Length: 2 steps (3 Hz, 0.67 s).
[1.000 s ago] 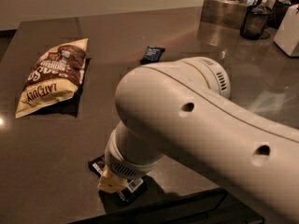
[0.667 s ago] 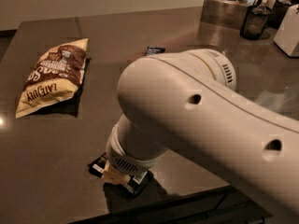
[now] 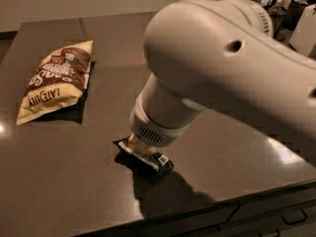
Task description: Move rxbar chocolate near rxbar blueberry
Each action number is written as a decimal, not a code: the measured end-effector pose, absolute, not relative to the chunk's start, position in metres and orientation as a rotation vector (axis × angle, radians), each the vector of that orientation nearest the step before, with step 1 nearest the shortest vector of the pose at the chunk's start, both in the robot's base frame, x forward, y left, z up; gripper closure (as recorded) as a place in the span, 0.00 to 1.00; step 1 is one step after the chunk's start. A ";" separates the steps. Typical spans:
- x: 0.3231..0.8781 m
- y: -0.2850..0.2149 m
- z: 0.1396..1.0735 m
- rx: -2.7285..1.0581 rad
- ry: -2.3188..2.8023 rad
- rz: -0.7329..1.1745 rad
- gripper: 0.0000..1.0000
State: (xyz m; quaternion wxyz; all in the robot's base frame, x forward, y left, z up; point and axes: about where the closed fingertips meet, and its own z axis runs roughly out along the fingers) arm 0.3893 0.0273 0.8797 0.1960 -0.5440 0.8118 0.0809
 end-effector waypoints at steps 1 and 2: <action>0.413 0.018 0.894 -1.509 2.270 0.176 1.00; 0.439 0.015 0.908 -1.499 2.253 0.122 1.00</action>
Offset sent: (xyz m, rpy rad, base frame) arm 0.0896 -0.0187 0.0377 -0.0643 -0.1057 -0.0357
